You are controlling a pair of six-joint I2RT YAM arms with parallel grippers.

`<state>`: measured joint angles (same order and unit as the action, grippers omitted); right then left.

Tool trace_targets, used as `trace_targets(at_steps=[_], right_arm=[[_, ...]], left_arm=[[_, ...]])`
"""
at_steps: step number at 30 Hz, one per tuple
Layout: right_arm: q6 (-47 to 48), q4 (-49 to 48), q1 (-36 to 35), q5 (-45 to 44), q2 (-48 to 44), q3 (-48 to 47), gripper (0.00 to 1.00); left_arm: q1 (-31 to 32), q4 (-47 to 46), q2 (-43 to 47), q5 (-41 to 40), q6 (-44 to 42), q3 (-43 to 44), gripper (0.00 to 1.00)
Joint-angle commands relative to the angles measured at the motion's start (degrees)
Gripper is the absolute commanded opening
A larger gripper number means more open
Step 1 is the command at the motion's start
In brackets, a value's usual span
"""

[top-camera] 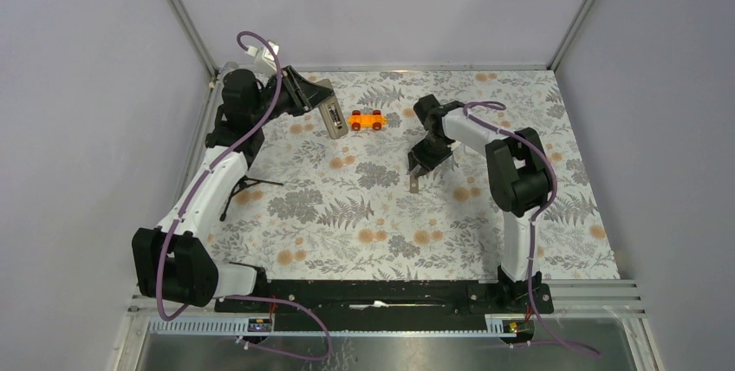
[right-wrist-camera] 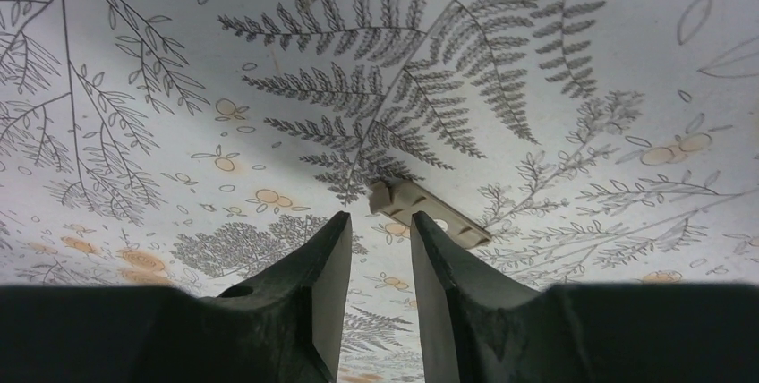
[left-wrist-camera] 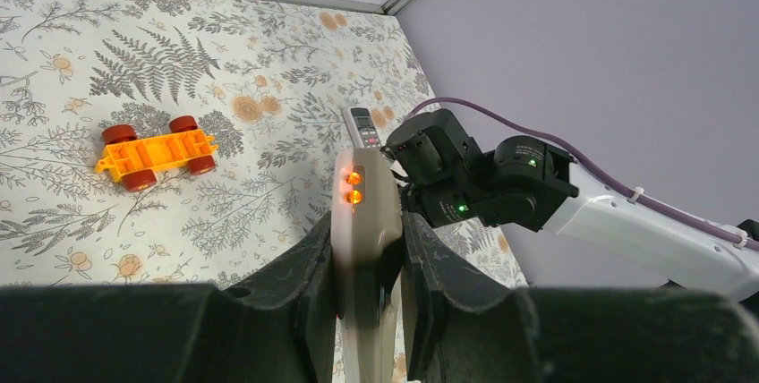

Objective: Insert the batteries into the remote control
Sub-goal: Pick up the battery cover at the center of the board.

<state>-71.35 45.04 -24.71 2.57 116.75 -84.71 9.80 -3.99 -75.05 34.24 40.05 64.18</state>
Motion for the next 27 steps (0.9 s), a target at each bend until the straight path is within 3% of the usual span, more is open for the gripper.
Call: trace_targets(at_steps=[1, 12, 19, 24, 27], right_arm=[[-1.44, 0.38, -0.47, -0.20, 1.71, -2.73, 0.38], [-2.04, 0.61, -0.34, -1.41, 3.00, -3.01, 0.31], [-0.75, 0.38, -0.37, -1.12, 2.78, -3.23, 0.00], [4.13, -2.77, -0.34, -1.13, 0.24, -4.75, 0.00], [11.01, -11.05, -0.35, 3.65, -1.84, -4.24, 0.00]], left_arm=[[-0.31, -2.90, 1.79, -0.65, -1.12, 0.89, 0.00], [-0.46, -2.44, 1.74, -0.75, -1.58, 1.03, 0.00], [-0.65, -2.41, 1.83, -0.78, -1.67, 0.94, 0.00], [-0.75, -2.24, 2.06, -0.75, -1.73, 1.01, 0.00], [-1.00, -2.11, 2.25, -0.70, -1.82, 1.24, 0.00]])
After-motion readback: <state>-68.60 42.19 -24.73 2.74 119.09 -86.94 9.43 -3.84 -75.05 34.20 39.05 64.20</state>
